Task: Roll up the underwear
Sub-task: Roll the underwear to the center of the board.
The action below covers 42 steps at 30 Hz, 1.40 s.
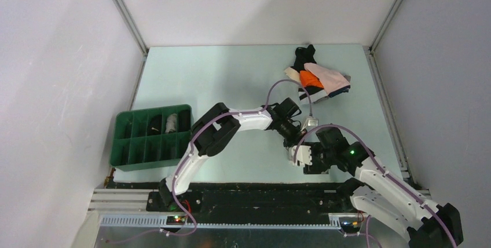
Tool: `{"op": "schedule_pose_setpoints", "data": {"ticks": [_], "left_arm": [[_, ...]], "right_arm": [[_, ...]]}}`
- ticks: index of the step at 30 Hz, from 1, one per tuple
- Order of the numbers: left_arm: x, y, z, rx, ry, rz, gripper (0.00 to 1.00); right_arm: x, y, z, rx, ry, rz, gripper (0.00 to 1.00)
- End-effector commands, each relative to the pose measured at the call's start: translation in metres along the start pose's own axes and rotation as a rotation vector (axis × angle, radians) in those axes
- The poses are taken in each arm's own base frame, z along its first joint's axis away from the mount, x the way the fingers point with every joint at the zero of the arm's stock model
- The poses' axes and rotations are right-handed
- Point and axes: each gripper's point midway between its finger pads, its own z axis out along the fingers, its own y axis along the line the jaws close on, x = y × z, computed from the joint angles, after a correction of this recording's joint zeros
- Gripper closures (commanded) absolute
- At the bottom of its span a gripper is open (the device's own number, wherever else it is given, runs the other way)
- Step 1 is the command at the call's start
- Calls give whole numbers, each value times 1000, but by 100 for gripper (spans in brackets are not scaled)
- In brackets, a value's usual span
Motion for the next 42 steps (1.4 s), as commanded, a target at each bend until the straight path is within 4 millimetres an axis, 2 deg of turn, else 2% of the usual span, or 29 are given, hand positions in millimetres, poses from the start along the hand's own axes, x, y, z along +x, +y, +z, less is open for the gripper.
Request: {"op": "schedule_pose_setpoints", "data": {"ticks": [1,5,10,13,15,17,18,19,20,21,22,23,24,25,26,27,28,29,30,33,35,36,37,38,39,40,41,42], "left_arm": [[50,25,22,-48,102,-168,100],[47,23,22,-22,84,-192,100],[44,24,21,-4,69,-212,100],[41,23,20,10,56,-230,99],[38,23,19,14,46,-239,96],[34,26,15,1,34,-249,80],[30,27,12,-10,25,-249,65],[23,26,7,-31,11,-239,58],[20,29,1,-53,-3,-229,44],[8,26,-10,-71,-35,-199,31],[6,30,-17,-112,-57,-191,29],[-14,24,-37,-141,-120,-155,27],[-18,30,-46,-184,-184,-169,24],[-43,20,-77,-222,-292,-119,20],[-45,27,-89,-282,-398,-118,19],[-80,8,-123,-309,-555,8,17],[-66,16,-132,-376,-595,-34,17],[-73,8,-152,-427,-638,-15,18],[-68,20,-163,-532,-650,-16,18],[-52,27,-179,-643,-621,-1,19],[-41,27,-177,-653,-581,36,19],[-35,25,-174,-658,-564,53,20],[-27,27,-171,-673,-531,98,20],[-26,18,-167,-672,-512,145,21],[-20,18,-165,-697,-465,238,22],[-21,3,-156,-687,-429,324,23],[-15,-1,-151,-696,-371,446,23],[-17,-17,-142,-682,-350,543,23]], "right_arm": [[3,7,9,-24,4,-11,36],[9,5,17,-21,26,-20,36],[15,-14,28,70,56,-36,37],[23,-11,34,52,87,-67,39],[30,-6,39,26,109,-90,45],[34,-3,41,5,125,-106,55],[37,-1,43,-9,133,-103,63],[38,0,44,-16,135,-109,69],[40,2,46,-33,136,-103,72],[39,2,46,-42,134,-103,77],[41,7,47,-75,128,-89,80],[42,6,45,-91,129,-69,87],[40,11,46,-132,112,-52,89],[41,12,42,-158,115,-16,93],[39,17,43,-207,95,6,95],[37,17,39,-236,76,47,98],[39,21,40,-274,76,67,99],[37,23,38,-315,55,118,100],[38,24,37,-336,47,130,100],[36,27,37,-432,25,234,100],[36,27,37,-488,35,292,100],[35,19,37,-490,35,316,100],[35,21,37,-526,38,362,100],[34,12,35,-521,33,388,100],[34,12,37,-544,31,427,100],[34,4,38,-550,22,465,100],[33,1,38,-556,21,495,100],[33,-7,38,-559,14,530,100]]}}
